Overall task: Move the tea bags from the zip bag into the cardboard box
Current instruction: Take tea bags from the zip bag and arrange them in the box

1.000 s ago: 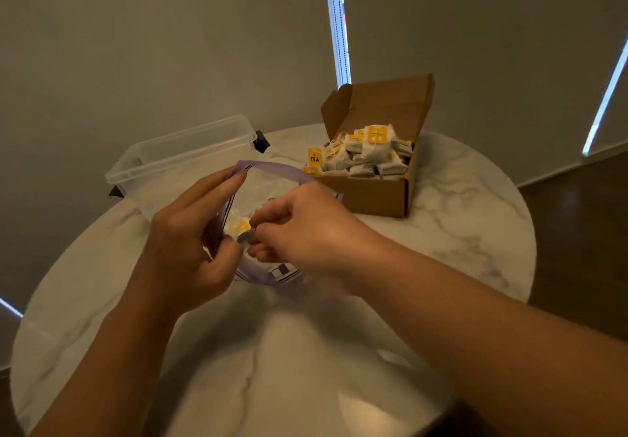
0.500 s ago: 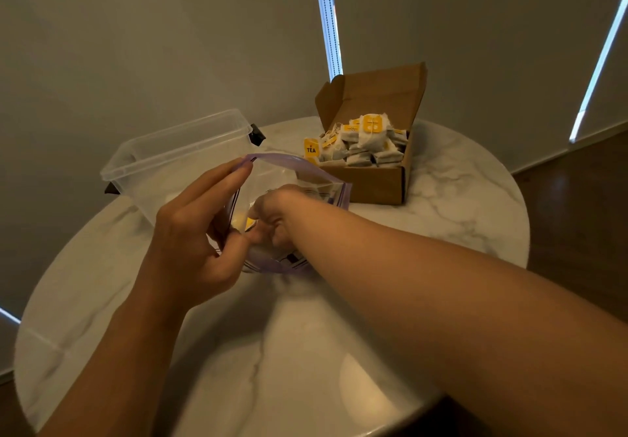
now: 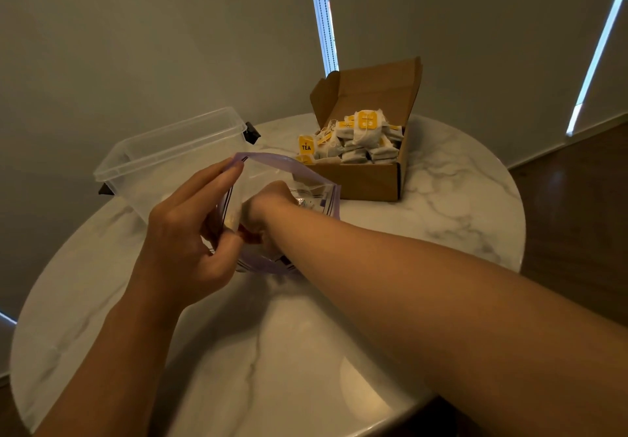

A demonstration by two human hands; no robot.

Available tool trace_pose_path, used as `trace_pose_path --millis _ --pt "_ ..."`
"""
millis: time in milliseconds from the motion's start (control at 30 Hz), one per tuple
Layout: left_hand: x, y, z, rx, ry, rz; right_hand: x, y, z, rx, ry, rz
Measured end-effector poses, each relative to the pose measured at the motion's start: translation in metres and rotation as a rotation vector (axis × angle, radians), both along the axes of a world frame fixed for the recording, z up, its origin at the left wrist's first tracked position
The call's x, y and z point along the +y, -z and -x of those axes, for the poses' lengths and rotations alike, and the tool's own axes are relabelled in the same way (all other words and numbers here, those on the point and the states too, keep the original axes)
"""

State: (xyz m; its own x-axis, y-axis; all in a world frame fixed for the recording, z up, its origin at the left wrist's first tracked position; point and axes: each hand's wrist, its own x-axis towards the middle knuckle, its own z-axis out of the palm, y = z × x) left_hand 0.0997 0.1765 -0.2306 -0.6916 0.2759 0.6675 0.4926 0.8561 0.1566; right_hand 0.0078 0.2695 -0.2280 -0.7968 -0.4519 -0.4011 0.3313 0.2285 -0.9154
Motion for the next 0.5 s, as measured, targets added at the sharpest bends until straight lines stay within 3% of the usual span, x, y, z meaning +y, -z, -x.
trace_pose_path --millis 167,300,500 --pt "0.0 0.0 0.0 0.037 -0.043 0.012 0.009 0.007 -0.005 0.412 0.073 -0.227" --pt "-0.001 0.0 0.001 0.048 -0.043 0.008 0.042 -0.011 -0.018 0.79 -0.09 -0.484" --pt "-0.006 -0.002 -0.001 0.062 -0.046 -0.009 0.083 -0.022 -0.041 1.078 -0.121 -0.482"
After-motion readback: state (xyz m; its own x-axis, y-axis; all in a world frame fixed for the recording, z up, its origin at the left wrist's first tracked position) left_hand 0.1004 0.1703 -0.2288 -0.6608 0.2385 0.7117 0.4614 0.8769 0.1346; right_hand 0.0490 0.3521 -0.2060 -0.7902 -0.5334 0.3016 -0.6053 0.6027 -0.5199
